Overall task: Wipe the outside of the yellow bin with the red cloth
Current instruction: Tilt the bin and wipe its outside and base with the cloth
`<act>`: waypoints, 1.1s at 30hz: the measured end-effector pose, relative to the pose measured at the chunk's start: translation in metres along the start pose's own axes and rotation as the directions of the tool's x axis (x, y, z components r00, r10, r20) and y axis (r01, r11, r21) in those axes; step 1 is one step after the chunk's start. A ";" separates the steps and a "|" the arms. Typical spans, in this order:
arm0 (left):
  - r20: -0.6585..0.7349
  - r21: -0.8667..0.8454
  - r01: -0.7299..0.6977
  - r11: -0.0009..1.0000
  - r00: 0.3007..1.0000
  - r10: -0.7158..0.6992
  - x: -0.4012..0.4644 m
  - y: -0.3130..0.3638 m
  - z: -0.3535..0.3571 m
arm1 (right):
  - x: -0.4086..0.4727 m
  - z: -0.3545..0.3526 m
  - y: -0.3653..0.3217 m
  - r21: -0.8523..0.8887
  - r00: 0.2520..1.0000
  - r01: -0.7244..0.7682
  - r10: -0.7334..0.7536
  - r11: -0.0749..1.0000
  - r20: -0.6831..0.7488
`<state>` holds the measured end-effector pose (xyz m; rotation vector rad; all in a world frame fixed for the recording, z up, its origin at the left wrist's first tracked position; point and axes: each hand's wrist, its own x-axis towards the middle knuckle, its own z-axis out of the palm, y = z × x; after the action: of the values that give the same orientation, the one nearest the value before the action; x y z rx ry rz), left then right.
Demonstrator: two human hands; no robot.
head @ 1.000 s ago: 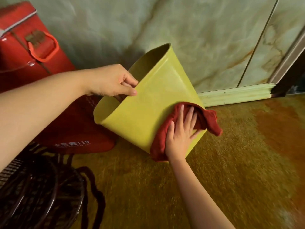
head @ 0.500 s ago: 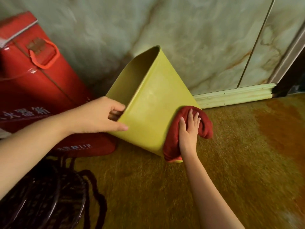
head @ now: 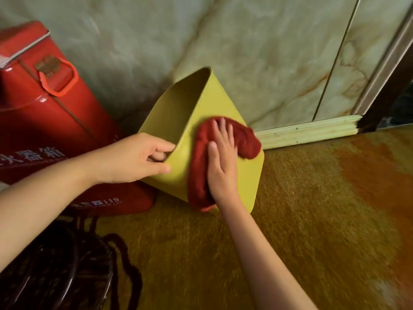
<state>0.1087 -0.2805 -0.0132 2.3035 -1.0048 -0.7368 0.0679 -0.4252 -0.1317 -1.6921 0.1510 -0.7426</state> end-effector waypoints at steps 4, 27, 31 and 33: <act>0.039 0.107 0.077 0.991 0.996 -0.082 -0.001 -0.002 -0.020 | 0.035 0.004 0.008 -0.154 0.989 0.060 -0.037 0.986 0.146; 0.014 0.193 0.007 0.981 1.000 -0.010 0.030 0.042 -0.005 | -0.040 -0.038 0.006 -0.335 0.997 0.067 -0.071 0.940 0.002; -0.027 0.392 0.087 0.916 0.996 -0.083 -0.006 -0.001 -0.017 | -0.044 -0.028 0.008 -0.353 0.997 0.072 -0.080 0.933 -0.009; -0.083 0.353 0.113 0.929 0.992 -0.090 -0.011 -0.007 -0.015 | -0.044 -0.025 0.009 -0.303 0.995 0.083 -0.095 0.949 -0.026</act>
<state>0.1155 -0.2648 -0.0042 2.6909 -1.0676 -0.5471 0.0226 -0.4272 -0.1547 -1.9859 0.2271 -0.8541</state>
